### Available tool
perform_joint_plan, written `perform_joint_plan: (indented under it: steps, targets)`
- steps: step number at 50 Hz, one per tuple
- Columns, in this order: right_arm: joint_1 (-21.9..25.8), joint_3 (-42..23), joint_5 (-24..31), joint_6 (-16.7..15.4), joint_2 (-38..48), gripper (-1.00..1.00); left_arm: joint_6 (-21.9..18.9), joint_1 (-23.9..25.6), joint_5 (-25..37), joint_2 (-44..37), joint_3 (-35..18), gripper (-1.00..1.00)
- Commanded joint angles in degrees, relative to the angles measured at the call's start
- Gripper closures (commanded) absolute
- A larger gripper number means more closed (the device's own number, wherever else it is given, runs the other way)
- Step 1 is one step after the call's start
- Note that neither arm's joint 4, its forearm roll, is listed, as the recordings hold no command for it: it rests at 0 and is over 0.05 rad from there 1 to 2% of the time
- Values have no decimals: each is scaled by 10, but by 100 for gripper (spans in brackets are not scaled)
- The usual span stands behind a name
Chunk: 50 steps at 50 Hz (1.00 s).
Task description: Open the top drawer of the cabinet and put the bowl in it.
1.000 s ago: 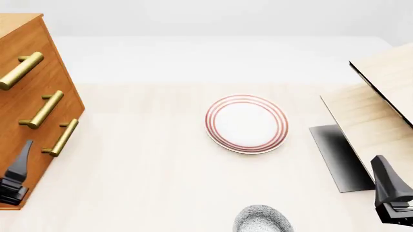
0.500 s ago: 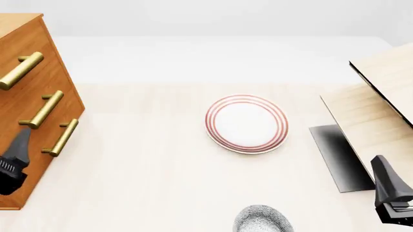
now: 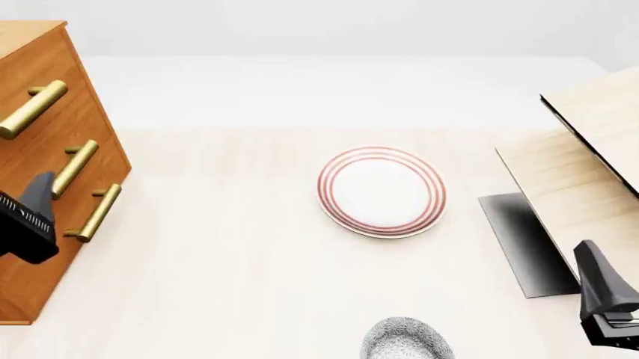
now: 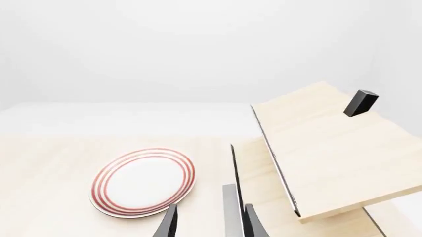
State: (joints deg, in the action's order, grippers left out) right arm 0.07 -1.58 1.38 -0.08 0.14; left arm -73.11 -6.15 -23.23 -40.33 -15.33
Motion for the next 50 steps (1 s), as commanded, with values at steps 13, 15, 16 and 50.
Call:
perform_joint_plan:
  steps: [13, 15, 16, 50]
  targets:
    - [0, 4, -4, 0, 1, -100, -40, -24, -121, -139, -21, -100]
    - [0, 4, -4, 0, 1, -100, -43, -23, -129, -150, -23, -100]
    - [0, 4, -4, 0, 1, -100, -45, -26, -134, -153, -23, -100]
    - [0, 4, -4, 0, 1, -100, -34, -56, -171, -240, -73, -100]
